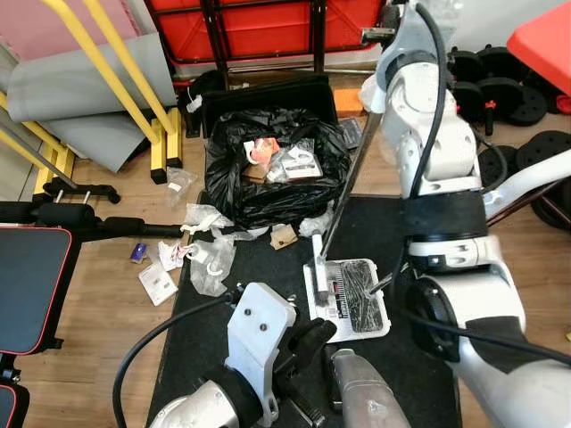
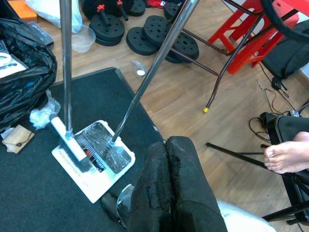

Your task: Sweep floor

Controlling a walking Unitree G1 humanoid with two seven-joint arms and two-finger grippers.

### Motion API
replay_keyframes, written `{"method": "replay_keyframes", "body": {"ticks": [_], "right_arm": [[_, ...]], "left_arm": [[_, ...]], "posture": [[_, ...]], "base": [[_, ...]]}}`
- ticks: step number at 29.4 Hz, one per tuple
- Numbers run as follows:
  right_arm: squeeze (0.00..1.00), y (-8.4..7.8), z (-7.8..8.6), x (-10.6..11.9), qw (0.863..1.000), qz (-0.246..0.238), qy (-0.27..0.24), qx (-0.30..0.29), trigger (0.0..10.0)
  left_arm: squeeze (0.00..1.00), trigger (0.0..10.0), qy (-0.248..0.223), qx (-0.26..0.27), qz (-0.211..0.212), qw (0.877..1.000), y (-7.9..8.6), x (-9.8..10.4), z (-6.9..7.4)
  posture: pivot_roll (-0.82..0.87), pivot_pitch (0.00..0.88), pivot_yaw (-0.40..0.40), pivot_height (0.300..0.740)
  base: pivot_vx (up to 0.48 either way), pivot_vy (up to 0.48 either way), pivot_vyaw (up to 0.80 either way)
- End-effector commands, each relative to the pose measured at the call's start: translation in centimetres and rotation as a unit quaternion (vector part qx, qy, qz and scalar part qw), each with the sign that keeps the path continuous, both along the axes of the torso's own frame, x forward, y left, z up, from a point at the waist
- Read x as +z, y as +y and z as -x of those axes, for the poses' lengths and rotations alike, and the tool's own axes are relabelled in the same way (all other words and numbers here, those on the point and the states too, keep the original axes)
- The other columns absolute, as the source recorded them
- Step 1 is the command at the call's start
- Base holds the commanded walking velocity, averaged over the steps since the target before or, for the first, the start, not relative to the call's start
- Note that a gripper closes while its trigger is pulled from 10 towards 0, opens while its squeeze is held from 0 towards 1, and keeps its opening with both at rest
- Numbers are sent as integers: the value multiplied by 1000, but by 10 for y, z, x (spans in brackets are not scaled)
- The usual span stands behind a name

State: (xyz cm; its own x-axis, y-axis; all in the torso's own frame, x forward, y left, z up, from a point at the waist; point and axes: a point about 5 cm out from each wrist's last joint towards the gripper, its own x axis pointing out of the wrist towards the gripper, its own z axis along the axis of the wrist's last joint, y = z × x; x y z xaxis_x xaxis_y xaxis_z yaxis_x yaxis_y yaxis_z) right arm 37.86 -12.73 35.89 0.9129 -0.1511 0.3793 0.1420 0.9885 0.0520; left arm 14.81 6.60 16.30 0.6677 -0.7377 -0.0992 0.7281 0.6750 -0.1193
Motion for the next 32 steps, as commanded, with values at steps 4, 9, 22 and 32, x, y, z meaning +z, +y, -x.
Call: {"method": "replay_keyframes", "body": {"ticks": [4, 9, 22, 32], "right_arm": [[0, 20, 11, 22, 995, -51, -32, 81, 10000], [0, 29, 14, 23, 983, -106, -12, 151, 10000], [0, 70, 48, -18, 891, 45, -6, 452, 10000], [0, 75, 84, -56, 828, 121, -1, 547, 10000]], "left_arm": [[0, 10000, 16, -48, 4, 999, -3, -6, 5], [0, 10000, 16, -47, 3, 999, -3, -8, 3], [0, 10000, 21, 57, 43, 997, 21, -12, -26], [0, 10000, -41, 302, -17, 952, 87, -17, -65]], "posture": [[-163, 346, 17, 740], [-162, 326, 15, 740], [-177, 198, -13, 740], [-180, 116, -33, 740]], "base": [[0, 0, 0], [0, 0, 0], [0, 0, 0], [0, 0, 560]]}}
